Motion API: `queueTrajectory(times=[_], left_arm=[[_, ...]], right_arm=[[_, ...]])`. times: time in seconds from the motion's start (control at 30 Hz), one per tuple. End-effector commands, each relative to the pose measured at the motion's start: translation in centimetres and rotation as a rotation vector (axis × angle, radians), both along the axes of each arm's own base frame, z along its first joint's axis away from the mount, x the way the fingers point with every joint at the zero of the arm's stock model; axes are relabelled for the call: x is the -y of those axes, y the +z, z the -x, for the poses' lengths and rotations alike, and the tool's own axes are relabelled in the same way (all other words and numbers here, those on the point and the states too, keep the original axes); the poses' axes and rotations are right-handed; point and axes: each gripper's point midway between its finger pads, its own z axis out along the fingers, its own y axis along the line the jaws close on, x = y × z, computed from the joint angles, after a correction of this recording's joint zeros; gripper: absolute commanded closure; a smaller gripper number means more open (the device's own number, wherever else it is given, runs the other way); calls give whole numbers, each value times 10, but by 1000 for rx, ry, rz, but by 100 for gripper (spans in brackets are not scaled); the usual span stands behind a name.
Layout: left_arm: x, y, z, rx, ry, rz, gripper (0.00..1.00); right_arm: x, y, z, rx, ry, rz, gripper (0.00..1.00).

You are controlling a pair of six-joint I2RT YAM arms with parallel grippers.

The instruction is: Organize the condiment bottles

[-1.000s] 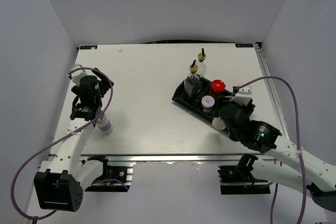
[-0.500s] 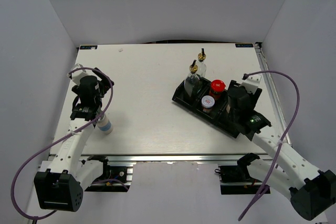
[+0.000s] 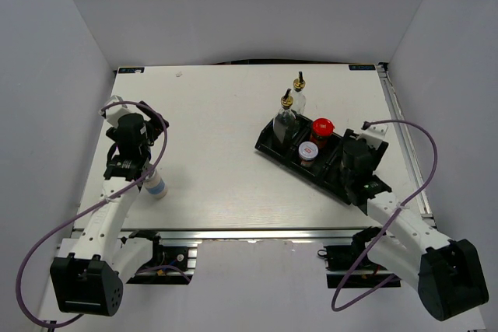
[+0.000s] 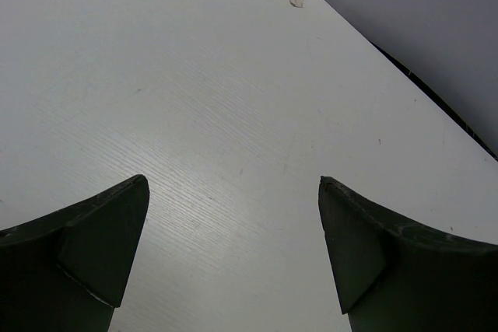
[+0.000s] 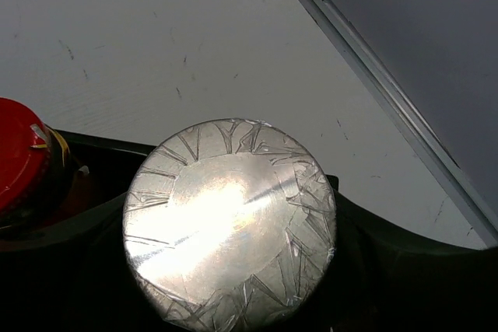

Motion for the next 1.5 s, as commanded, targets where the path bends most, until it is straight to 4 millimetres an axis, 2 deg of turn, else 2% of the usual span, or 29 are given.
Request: queueTrajectory(times=[0.0, 0.23, 0.3, 0.43, 0.53, 0.57, 0.6, 0.63, 0.67, 0.73, 0.77, 0.9, 0.97, 1.0, 1.07, 1.13, 1.23, 1.33, 1.37, 1.4, 1.47], left_arm=[[0, 4, 1, 29, -5, 7, 2], [3, -1, -2, 20, -23, 16, 2], [3, 0, -2, 23, -23, 16, 2], [5, -3, -3, 20, -31, 20, 2], [7, -6, -5, 15, -30, 35, 2], [7, -5, -6, 20, -27, 45, 2], [11, -3, -8, 30, -43, 59, 2], [13, 0, -10, 37, -53, 66, 2], [14, -2, -11, 29, -52, 71, 2], [13, -1, -12, 25, -39, 79, 2], [11, -3, -12, 14, -28, 81, 2], [11, -2, -13, 5, -8, 113, 2], [13, -1, -14, 3, -7, 127, 2], [13, -1, -13, -1, -7, 131, 2], [14, 0, -13, -12, -10, 141, 2], [15, -2, -11, -35, -7, 145, 2], [15, -9, -3, -87, 2, 153, 2], [10, -13, 7, -154, 18, 122, 2], [6, -18, 17, -207, 33, 100, 2], [1, -10, 19, -204, 50, 87, 2], [-3, -13, 29, -251, 60, 57, 2]], right_arm=[[-5, 36, -18, 225, 11, -78, 100], [-4, 23, -19, 255, 15, -70, 100], [-3, 18, -18, 256, 21, -64, 97], [-2, 19, -21, 264, 24, -44, 87], [-2, 14, -22, 243, 21, -41, 62], [-2, 10, -21, 228, 17, -41, 41], [0, 9, -21, 226, 3, -53, 33], [-2, 13, -22, 228, -1, -64, 26], [0, 8, -20, 195, -6, -62, 20], [-2, 10, -20, 190, -6, -86, 16], [-5, 13, -19, 175, 8, -92, 11], [-13, 22, -15, 128, 40, -145, 11], [-15, 36, -13, 130, 39, -181, 11], [-14, 29, -7, 77, 40, -167, 10], [-16, 38, -5, 72, 49, -180, 11], [-13, 33, 3, 21, 35, -181, 11], [-14, 45, 6, 33, 39, -208, 10], [-16, 69, 8, 122, 57, -245, 11], [-15, 77, 8, 152, 63, -252, 11], [-15, 89, 11, 192, 76, -261, 11], [-21, 102, 12, 226, 124, -265, 10]])
